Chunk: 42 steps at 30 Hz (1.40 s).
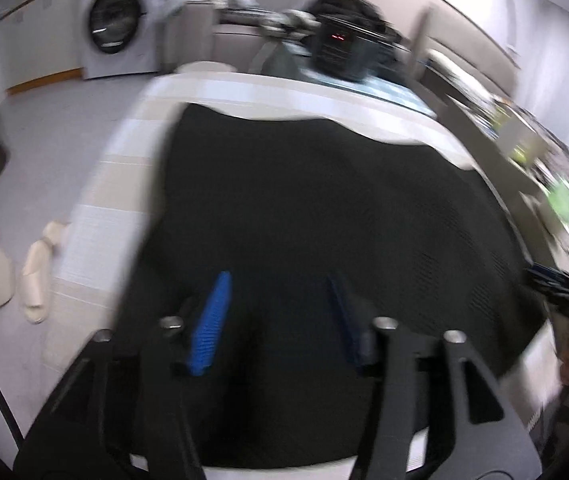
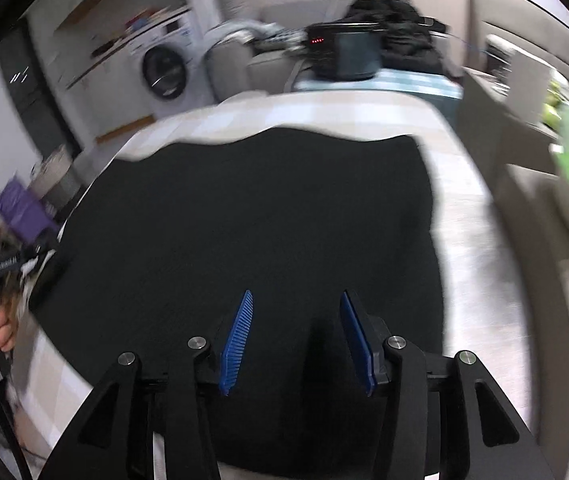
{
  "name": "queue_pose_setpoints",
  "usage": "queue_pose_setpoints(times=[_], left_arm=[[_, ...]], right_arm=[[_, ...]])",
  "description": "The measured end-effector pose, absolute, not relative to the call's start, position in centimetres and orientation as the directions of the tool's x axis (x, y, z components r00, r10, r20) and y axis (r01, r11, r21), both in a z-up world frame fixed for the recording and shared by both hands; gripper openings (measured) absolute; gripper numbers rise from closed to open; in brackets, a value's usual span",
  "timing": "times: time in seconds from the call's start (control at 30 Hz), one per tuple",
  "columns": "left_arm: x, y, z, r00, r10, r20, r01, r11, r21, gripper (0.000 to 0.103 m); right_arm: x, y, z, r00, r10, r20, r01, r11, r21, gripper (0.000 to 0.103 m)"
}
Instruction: Fold small clothes
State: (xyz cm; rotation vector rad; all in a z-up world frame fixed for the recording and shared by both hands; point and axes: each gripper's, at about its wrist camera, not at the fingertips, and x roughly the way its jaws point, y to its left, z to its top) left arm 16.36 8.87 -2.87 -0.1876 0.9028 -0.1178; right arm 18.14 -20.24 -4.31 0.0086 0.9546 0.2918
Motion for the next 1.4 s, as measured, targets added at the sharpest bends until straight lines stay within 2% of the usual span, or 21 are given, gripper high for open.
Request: queue_pose_setpoints(times=[0.03, 0.17, 0.23, 0.3, 0.4, 0.47, 0.6, 0.77, 0.9, 1.0, 1.1, 1.2, 1.3, 1.33, 1.4], left_arm=[[15.9, 7.2, -3.1, 0.598, -0.219, -0.771, 0.082, 0.974, -0.213, 0.068], [14.9, 3.0, -4.8, 0.533, -0.293, -0.794, 0.212, 0.954, -0.21, 0.07], [14.6, 2.5, -6.0, 0.494, -0.294, -0.818, 0.214, 0.953, -0.213, 0.07], [14.0, 2.8, -6.2, 0.509, -0.293, -0.81, 0.225, 0.953, -0.203, 0.071], [12.9, 4.5, -6.3, 0.513, -0.276, -0.813, 0.198, 0.96, -0.2, 0.071], [12.6, 6.2, -6.5, 0.523, -0.262, -0.811, 0.171, 0.964, -0.202, 0.071], [10.9, 9.6, -6.5, 0.541, -0.235, -0.808, 0.11, 0.972, -0.209, 0.071], [9.7, 10.3, -5.4, 0.558, -0.199, -0.806, 0.098, 0.98, -0.175, 0.071], [9.4, 7.1, -5.2, 0.539, -0.285, -0.793, 0.196, 0.958, -0.21, 0.071], [9.8, 4.9, -5.7, 0.528, -0.29, -0.798, 0.241, 0.952, -0.187, 0.071], [9.7, 4.3, -6.2, 0.532, -0.255, -0.808, 0.268, 0.955, -0.125, 0.072], [8.8, 5.5, -6.1, 0.538, -0.237, -0.809, 0.261, 0.959, -0.107, 0.072], [8.0, 7.9, -6.0, 0.535, -0.227, -0.814, 0.211, 0.969, -0.131, 0.072], [7.7, 8.7, -5.8, 0.534, -0.225, -0.815, 0.191, 0.971, -0.142, 0.071], [7.1, 10.2, -5.4, 0.542, -0.217, -0.812, 0.146, 0.976, -0.163, 0.071]], right_arm=[[17.6, -18.8, -4.9, 0.521, 0.27, -0.81, -0.275, 0.951, 0.14, 0.047], [16.0, -14.0, -6.6, 0.46, 0.298, -0.836, -0.397, 0.912, 0.106, 0.047], [15.5, -13.0, -7.3, 0.435, 0.311, -0.845, -0.427, 0.898, 0.11, 0.052], [14.5, -12.5, -7.5, 0.462, 0.275, -0.843, -0.445, 0.894, 0.047, 0.057], [13.6, -14.0, -7.8, 0.486, 0.207, -0.849, -0.432, 0.902, -0.028, 0.059], [13.3, -16.3, -7.8, 0.502, 0.184, -0.845, -0.385, 0.922, -0.028, 0.068], [12.6, -20.7, -7.5, 0.546, 0.082, -0.833, -0.237, 0.97, -0.06, 0.066], [11.6, -22.1, -6.2, 0.586, 0.072, -0.807, -0.163, 0.986, -0.031, 0.067], [11.2, -18.4, -5.0, 0.586, 0.186, -0.788, -0.263, 0.964, 0.032, 0.067], [11.4, -14.9, -5.7, 0.549, 0.263, -0.793, -0.356, 0.932, 0.062, 0.067], [11.2, -13.4, -7.3, 0.513, 0.229, -0.827, -0.395, 0.919, 0.01, 0.067], [11.0, -15.4, -7.9, 0.521, 0.16, -0.838, -0.356, 0.934, -0.043, 0.068], [10.3, -19.3, -7.5, 0.527, 0.17, -0.833, -0.287, 0.958, 0.013, 0.071], [10.3, -20.4, -7.2, 0.534, 0.132, -0.835, -0.253, 0.968, -0.008, 0.069], [10.0, -21.3, -6.5, 0.536, 0.152, -0.831, -0.246, 0.969, 0.019, 0.065]])
